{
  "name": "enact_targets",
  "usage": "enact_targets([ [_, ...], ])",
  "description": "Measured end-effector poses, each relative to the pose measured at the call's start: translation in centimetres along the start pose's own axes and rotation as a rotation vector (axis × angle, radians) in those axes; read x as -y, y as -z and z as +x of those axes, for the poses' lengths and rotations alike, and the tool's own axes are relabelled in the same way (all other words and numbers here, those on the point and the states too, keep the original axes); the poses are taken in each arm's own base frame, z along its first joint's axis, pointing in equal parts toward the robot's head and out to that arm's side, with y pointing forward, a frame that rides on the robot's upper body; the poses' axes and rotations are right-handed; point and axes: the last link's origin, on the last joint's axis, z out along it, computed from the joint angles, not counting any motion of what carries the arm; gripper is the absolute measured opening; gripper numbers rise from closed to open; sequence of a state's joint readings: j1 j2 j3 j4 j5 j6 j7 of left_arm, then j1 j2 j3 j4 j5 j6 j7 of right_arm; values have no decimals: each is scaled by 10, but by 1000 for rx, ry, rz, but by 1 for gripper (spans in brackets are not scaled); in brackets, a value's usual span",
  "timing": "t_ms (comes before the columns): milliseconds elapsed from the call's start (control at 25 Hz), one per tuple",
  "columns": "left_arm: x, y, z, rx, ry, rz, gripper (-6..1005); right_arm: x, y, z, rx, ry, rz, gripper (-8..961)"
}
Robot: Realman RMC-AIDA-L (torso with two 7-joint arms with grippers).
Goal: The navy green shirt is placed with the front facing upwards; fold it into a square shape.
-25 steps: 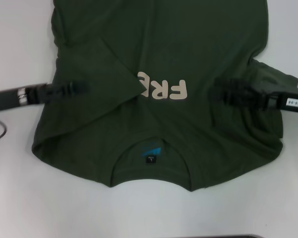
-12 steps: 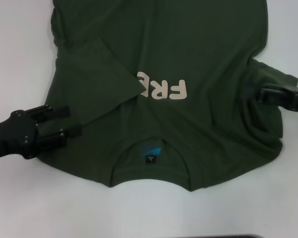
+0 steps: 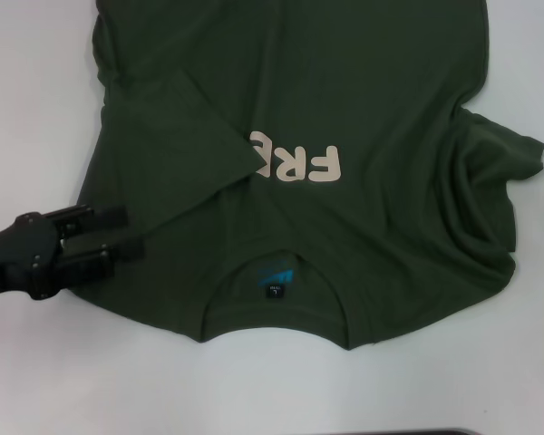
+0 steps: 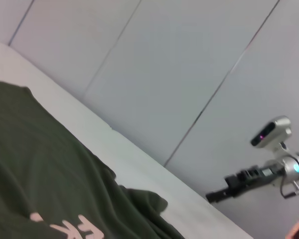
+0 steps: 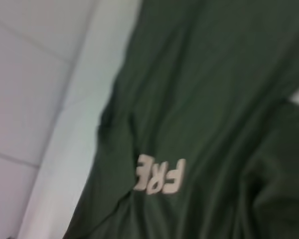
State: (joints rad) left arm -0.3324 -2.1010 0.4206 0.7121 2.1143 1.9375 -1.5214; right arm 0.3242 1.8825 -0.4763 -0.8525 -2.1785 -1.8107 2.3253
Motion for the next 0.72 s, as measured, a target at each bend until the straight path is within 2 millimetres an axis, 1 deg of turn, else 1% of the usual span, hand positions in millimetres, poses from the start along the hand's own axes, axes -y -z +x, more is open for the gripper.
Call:
enact_targets([
  [160,-1,0,-1,6,4,-4,717,3,13,-15,69,-41,33,928],
  [360,0,1,0,0,4,1,717,14,18,-25,83,-111,135,926],
  [520,0,2,1,-7,0,6,716,21,12,-28,34,-148,218,923],
  [720,1,2,4,-13,-6,9,717,22,-4,-30,4,-154,232,917],
])
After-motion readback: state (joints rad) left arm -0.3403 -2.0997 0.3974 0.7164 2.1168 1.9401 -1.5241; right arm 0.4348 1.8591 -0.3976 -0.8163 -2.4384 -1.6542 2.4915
